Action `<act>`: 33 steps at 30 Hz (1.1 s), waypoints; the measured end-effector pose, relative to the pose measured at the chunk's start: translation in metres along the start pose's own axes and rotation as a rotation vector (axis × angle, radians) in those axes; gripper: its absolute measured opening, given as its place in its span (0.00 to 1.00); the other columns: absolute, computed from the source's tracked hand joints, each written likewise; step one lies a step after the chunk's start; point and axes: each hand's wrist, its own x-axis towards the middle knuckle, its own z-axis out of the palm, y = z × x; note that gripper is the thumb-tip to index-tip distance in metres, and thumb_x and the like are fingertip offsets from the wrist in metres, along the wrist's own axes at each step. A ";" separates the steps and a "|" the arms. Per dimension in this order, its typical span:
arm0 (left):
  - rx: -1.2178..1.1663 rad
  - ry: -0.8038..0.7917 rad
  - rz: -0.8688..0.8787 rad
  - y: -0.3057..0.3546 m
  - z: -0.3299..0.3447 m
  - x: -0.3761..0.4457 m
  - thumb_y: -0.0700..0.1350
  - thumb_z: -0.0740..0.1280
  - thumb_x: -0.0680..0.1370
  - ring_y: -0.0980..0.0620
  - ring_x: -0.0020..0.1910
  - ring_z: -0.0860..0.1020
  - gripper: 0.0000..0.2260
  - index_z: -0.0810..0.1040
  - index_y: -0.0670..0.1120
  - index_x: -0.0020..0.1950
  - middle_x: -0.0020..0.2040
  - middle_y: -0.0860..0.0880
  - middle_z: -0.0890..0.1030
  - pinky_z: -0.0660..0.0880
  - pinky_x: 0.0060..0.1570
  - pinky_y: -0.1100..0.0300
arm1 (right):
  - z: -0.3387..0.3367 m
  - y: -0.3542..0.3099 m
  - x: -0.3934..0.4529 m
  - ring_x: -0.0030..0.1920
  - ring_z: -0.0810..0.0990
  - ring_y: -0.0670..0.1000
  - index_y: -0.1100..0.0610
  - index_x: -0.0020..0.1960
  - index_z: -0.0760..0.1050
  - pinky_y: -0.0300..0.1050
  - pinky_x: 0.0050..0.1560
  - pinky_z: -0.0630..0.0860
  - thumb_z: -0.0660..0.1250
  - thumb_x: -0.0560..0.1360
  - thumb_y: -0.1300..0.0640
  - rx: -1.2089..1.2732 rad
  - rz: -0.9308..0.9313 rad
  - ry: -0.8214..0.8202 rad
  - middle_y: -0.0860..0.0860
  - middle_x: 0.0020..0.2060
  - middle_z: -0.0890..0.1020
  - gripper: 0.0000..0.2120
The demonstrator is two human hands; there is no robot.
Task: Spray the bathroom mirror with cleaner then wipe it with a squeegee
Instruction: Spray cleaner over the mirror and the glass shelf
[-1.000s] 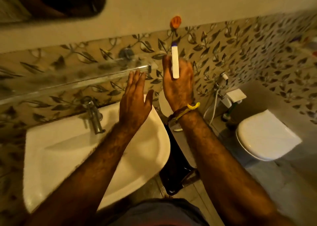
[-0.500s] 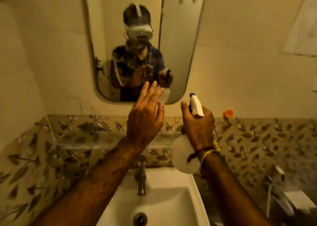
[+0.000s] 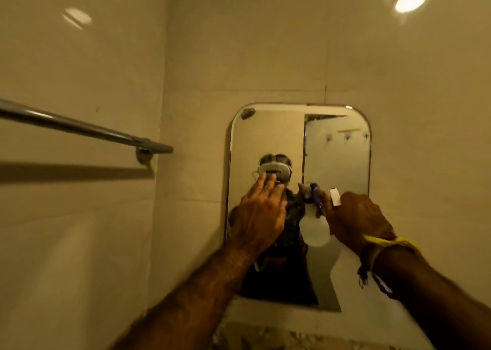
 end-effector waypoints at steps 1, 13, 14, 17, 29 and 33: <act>0.004 -0.004 -0.011 -0.001 0.001 0.005 0.50 0.59 0.84 0.44 0.80 0.60 0.22 0.68 0.45 0.77 0.79 0.44 0.66 0.61 0.77 0.49 | -0.003 0.000 0.005 0.31 0.73 0.52 0.52 0.34 0.70 0.43 0.34 0.71 0.55 0.78 0.36 0.121 0.082 -0.032 0.53 0.33 0.76 0.23; 0.093 -0.002 -0.066 -0.027 0.000 0.037 0.50 0.57 0.85 0.46 0.81 0.57 0.23 0.63 0.45 0.79 0.80 0.46 0.63 0.53 0.77 0.54 | 0.007 -0.007 0.014 0.31 0.80 0.54 0.56 0.51 0.77 0.42 0.30 0.75 0.52 0.77 0.33 1.126 0.556 -0.031 0.56 0.34 0.81 0.29; 0.111 0.003 -0.069 -0.032 -0.002 0.038 0.50 0.57 0.85 0.46 0.81 0.57 0.23 0.63 0.45 0.79 0.80 0.45 0.62 0.53 0.77 0.54 | 0.008 -0.010 0.017 0.34 0.80 0.55 0.57 0.51 0.77 0.44 0.33 0.75 0.52 0.76 0.32 1.089 0.564 -0.041 0.57 0.37 0.82 0.30; 0.156 0.018 -0.084 -0.050 -0.007 0.044 0.50 0.57 0.84 0.45 0.81 0.57 0.24 0.62 0.45 0.80 0.80 0.45 0.62 0.56 0.77 0.51 | 0.009 -0.026 0.026 0.32 0.80 0.54 0.56 0.50 0.79 0.46 0.31 0.77 0.65 0.74 0.37 0.988 0.274 -0.074 0.59 0.40 0.83 0.23; -0.017 -0.108 -0.299 -0.094 0.007 0.077 0.70 0.51 0.79 0.44 0.80 0.33 0.40 0.27 0.56 0.77 0.81 0.48 0.31 0.39 0.78 0.45 | 0.008 -0.086 0.085 0.31 0.79 0.47 0.54 0.50 0.78 0.38 0.29 0.76 0.63 0.79 0.44 0.422 -0.210 0.033 0.49 0.37 0.80 0.14; 0.013 -0.044 -0.309 -0.099 0.022 0.072 0.72 0.48 0.77 0.46 0.80 0.32 0.40 0.24 0.57 0.75 0.80 0.49 0.29 0.37 0.78 0.46 | 0.024 -0.086 0.088 0.26 0.76 0.44 0.54 0.50 0.76 0.31 0.22 0.67 0.63 0.79 0.44 0.486 -0.178 0.031 0.45 0.32 0.76 0.13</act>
